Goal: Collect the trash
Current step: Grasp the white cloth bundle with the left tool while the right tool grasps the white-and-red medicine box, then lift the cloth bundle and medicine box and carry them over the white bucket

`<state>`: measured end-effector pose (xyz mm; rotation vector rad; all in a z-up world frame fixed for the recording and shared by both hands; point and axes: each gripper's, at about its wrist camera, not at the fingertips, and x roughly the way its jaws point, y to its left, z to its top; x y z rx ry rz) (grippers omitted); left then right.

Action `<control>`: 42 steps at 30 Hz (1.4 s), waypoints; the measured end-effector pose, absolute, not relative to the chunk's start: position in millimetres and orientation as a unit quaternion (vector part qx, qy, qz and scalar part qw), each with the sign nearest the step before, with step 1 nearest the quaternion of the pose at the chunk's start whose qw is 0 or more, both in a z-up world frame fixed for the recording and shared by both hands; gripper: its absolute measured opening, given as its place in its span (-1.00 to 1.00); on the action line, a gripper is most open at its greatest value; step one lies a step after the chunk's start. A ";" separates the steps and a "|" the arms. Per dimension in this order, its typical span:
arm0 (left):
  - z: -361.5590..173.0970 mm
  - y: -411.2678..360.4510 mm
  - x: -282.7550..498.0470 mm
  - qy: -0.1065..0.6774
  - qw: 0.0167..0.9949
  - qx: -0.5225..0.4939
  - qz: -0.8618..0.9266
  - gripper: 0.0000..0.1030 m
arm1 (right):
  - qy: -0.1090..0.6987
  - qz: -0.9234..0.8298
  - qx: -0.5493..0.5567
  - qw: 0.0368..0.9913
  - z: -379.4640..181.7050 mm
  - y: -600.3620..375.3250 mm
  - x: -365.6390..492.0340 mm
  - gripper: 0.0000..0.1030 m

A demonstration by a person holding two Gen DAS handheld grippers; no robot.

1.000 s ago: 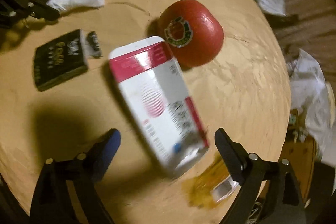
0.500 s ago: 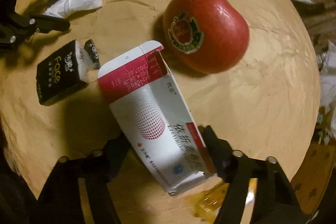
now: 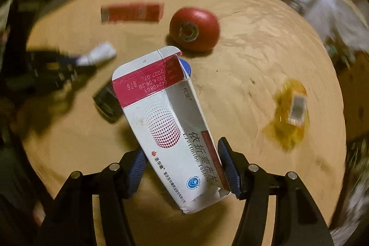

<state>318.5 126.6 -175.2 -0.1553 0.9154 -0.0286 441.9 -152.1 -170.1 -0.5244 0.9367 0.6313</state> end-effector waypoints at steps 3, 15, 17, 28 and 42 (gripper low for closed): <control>-162.7 117.7 302.1 0.417 0.907 -0.064 -0.005 -0.51 | 0.413 0.274 -0.191 0.847 -163.6 -160.9 407.2 0.19; -88.8 71.3 218.8 0.288 0.957 -0.033 0.022 -0.51 | 0.286 0.195 -0.043 0.937 -122.8 -179.6 287.4 0.22; -76.7 62.1 206.6 0.262 0.964 -0.025 0.031 -0.51 | 0.270 0.181 -0.021 0.946 -114.3 -185.5 273.0 0.22; -31.1 25.8 173.1 0.179 0.982 0.001 0.054 -0.51 | 0.203 0.132 0.005 0.970 -80.1 -196.3 199.6 0.25; -23.5 16.5 163.0 0.172 0.984 0.006 0.048 -0.51 | 0.191 0.130 0.002 0.973 -67.8 -199.5 175.4 0.25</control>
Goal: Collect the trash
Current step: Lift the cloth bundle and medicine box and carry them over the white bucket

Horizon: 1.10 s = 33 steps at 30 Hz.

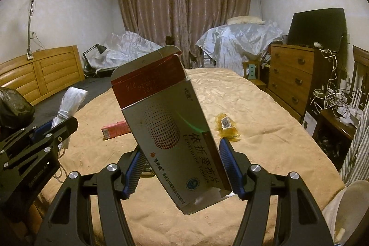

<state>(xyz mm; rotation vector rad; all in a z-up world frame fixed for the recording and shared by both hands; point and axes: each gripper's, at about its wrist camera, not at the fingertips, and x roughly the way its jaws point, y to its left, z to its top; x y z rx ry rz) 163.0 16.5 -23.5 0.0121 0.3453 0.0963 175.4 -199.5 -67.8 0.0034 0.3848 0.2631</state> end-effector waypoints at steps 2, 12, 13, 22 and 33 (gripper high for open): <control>-23.4 16.7 162.1 0.172 0.984 0.005 0.049 -0.51 | 0.192 0.132 0.002 0.973 -67.3 -199.7 173.9 0.25; -20.1 6.9 163.0 0.171 0.985 0.011 0.035 -0.51 | 0.190 0.128 0.000 0.973 -59.8 -214.7 173.6 0.25; -20.1 3.9 164.4 0.170 0.985 0.011 0.030 -0.51 | 0.190 0.126 0.002 0.974 -58.5 -220.8 176.8 0.25; -14.1 -60.0 170.4 0.170 0.984 0.022 -0.051 -0.51 | 0.188 0.054 0.012 0.981 -38.7 -317.2 168.1 0.25; -7.9 -160.6 164.0 0.169 0.971 0.039 -0.163 -0.51 | 0.207 -0.043 0.026 0.977 -36.7 -463.1 135.1 0.25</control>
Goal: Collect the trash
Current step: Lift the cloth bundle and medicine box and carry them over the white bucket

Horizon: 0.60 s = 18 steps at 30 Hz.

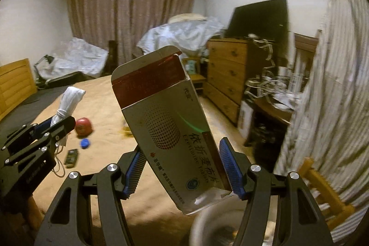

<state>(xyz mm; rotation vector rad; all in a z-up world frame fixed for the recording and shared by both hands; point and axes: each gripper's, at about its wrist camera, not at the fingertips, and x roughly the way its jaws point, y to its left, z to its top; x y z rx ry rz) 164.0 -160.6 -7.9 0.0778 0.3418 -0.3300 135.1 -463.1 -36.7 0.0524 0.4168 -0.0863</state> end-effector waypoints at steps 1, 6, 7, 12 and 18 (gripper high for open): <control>-8.4 -169.6 165.7 0.170 0.970 0.039 -0.170 -0.51 | 0.210 -0.050 0.027 0.976 -36.5 -475.4 132.1 0.25; -15.4 -222.1 162.2 0.181 0.957 0.053 -0.221 -0.51 | 0.237 -0.089 0.040 0.966 -37.0 -547.7 113.5 0.25; -16.8 -235.1 161.5 0.183 0.954 0.057 -0.231 -0.51 | 0.246 -0.097 0.043 0.963 -39.0 -563.3 109.6 0.25; -29.3 -281.9 157.9 0.212 0.935 0.067 -0.276 -0.51 | 0.293 -0.119 0.061 0.947 -58.5 -622.6 102.9 0.25; -56.1 -320.1 162.6 0.262 0.912 0.080 -0.305 -0.51 | 0.346 -0.129 0.089 0.925 -93.1 -670.8 104.5 0.25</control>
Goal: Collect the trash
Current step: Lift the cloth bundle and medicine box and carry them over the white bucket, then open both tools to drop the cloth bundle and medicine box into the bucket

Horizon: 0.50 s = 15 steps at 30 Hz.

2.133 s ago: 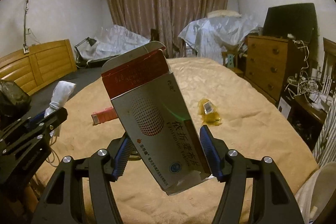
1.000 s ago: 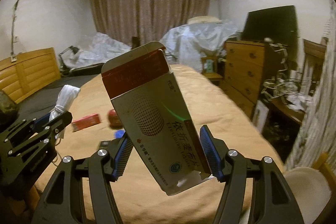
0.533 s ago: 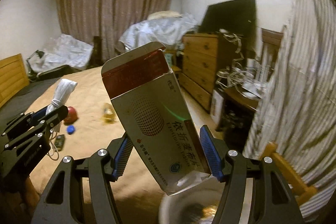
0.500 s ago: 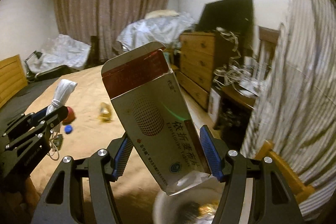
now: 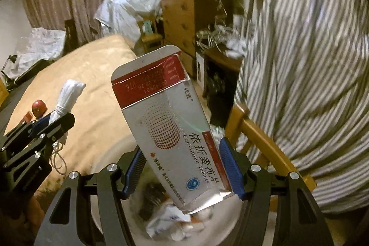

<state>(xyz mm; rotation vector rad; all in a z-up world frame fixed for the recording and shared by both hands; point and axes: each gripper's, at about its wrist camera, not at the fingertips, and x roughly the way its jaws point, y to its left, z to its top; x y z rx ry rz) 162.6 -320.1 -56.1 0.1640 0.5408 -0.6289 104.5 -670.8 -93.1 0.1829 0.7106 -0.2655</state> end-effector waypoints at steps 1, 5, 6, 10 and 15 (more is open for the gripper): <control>-60.4 -324.7 164.8 0.271 0.908 0.083 -0.308 -0.51 | 0.352 -0.131 0.090 0.922 -97.5 -674.7 104.1 0.25; -80.2 -346.0 169.5 0.302 0.894 0.096 -0.315 -0.51 | 0.375 -0.128 0.104 0.912 -116.7 -691.3 107.7 0.25; -85.3 -349.1 170.3 0.309 0.892 0.099 -0.315 -0.51 | 0.379 -0.129 0.106 0.910 -122.8 -694.1 108.6 0.25; -95.6 -355.6 168.8 0.319 0.888 0.107 -0.315 -0.51 | 0.387 -0.126 0.112 0.906 -137.0 -689.0 110.2 0.25; -95.9 -357.5 168.3 0.320 0.888 0.110 -0.312 -0.51 | 0.394 -0.124 0.119 0.903 -150.5 -676.8 106.9 0.25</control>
